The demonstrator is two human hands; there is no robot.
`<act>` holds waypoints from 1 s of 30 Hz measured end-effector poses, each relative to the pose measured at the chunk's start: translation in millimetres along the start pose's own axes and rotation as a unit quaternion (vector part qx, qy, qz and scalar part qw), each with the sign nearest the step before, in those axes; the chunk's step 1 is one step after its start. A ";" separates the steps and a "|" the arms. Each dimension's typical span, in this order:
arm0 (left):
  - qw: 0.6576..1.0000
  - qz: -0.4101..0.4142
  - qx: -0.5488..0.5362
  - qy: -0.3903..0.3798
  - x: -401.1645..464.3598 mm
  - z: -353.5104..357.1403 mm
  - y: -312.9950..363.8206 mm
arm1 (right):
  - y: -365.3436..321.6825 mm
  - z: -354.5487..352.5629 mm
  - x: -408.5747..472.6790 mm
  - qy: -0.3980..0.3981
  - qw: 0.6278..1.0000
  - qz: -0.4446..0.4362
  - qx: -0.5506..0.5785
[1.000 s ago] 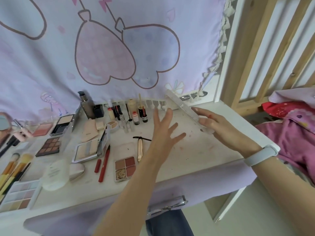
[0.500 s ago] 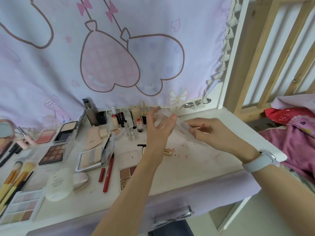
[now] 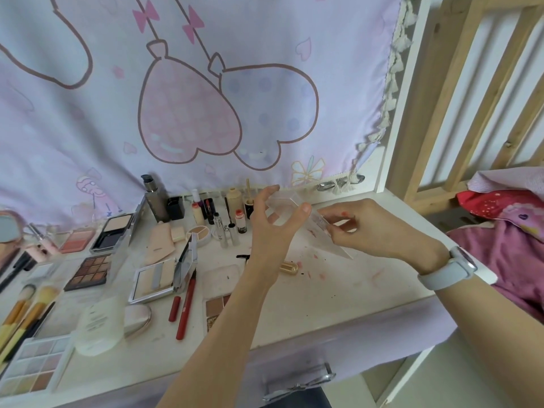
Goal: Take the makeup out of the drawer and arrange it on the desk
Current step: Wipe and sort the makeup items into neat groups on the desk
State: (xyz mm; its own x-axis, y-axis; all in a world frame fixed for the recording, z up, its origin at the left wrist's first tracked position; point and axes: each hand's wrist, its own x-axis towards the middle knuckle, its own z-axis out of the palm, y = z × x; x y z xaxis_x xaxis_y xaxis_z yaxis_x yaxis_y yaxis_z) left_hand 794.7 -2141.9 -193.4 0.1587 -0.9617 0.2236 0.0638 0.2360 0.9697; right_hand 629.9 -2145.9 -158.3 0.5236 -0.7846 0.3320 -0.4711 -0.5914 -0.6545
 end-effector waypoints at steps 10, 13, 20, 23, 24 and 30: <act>0.992 -0.063 -0.103 -0.023 6.5 4.7 -2.1 | 2.4 5.2 12.3 0.039 0.993 0.019 -0.109; 0.989 -0.079 -0.120 -0.039 10.7 6.0 -0.9 | 11.3 -0.3 16.7 0.054 0.996 0.044 -0.049; 0.976 -0.139 -0.168 -0.023 15.0 33.7 -1.3 | 20.4 7.8 14.7 0.007 0.994 0.106 0.024; 0.954 -0.187 -0.233 -0.042 21.4 32.7 0.3 | 23.1 8.2 11.5 0.003 0.991 0.123 0.046; 0.958 -0.178 -0.219 -0.053 24.1 30.1 -1.0 | 25.2 7.1 10.0 0.000 0.990 0.128 0.060; 0.977 -0.101 -0.160 -0.095 24.9 23.8 -5.5 | 23.1 4.3 9.6 0.011 0.983 0.148 0.108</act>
State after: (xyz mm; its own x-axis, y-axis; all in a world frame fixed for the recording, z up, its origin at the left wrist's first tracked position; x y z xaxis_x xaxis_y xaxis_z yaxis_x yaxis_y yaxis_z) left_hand 774.8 -2170.5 -190.8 -0.0735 -0.9945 0.0741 0.3840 0.0403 0.9225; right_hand 627.1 -2166.3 -173.2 0.3695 -0.9216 0.1183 -0.4383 -0.2852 -0.8524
